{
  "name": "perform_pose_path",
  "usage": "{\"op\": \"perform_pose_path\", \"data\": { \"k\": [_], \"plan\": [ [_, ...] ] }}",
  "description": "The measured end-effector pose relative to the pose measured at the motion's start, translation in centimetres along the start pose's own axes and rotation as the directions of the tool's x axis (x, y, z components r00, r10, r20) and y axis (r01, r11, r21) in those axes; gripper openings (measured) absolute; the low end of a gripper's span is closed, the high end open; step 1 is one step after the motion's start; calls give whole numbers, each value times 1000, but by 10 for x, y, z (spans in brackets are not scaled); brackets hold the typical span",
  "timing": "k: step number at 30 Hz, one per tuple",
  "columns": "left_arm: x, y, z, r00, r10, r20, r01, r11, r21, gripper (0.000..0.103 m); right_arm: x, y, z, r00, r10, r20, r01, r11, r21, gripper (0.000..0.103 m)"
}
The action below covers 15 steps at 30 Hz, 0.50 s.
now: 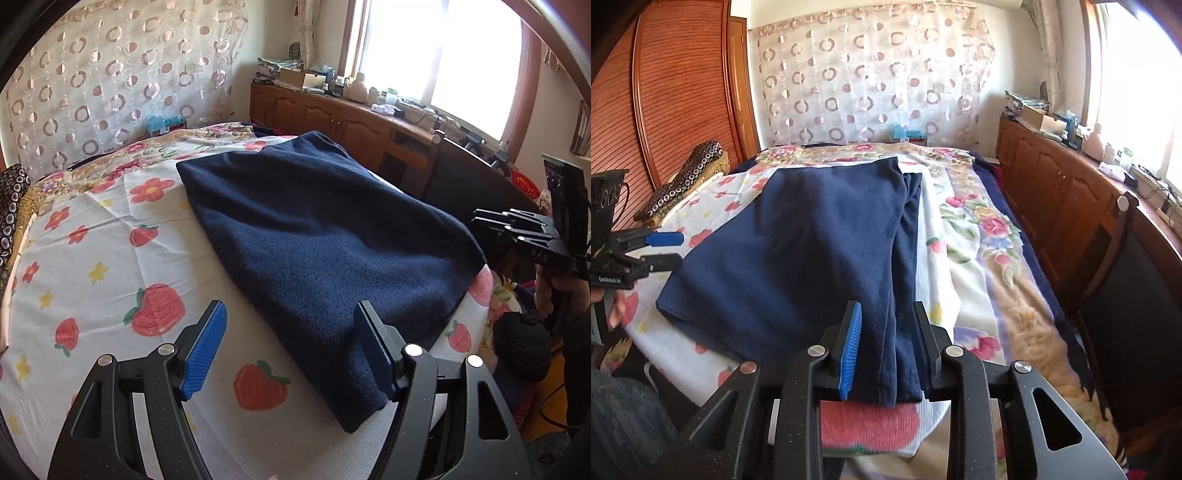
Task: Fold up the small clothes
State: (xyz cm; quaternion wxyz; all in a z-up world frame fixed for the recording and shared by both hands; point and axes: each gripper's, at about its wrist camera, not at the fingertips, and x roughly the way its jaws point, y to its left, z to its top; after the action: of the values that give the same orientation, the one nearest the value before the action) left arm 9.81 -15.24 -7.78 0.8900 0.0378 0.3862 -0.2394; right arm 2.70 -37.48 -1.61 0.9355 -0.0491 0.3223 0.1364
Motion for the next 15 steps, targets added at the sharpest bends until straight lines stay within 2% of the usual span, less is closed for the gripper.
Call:
{"op": "perform_pose_path", "data": {
  "k": [4,9,15],
  "plan": [
    [8,2,-7,999,14,-41,-15,1000,-4,72,16,-2,-5,999,-17,-43,17,1000,3,43],
    [10,3,-13,997,20,-72,-20,1000,-8,72,35,-5,-13,994,-12,-111,13,1000,11,43],
    [13,1,-20,995,2,-97,-3,1000,-14,72,35,-7,-16,993,6,-118,-4,1000,18,44]
  ]
}}
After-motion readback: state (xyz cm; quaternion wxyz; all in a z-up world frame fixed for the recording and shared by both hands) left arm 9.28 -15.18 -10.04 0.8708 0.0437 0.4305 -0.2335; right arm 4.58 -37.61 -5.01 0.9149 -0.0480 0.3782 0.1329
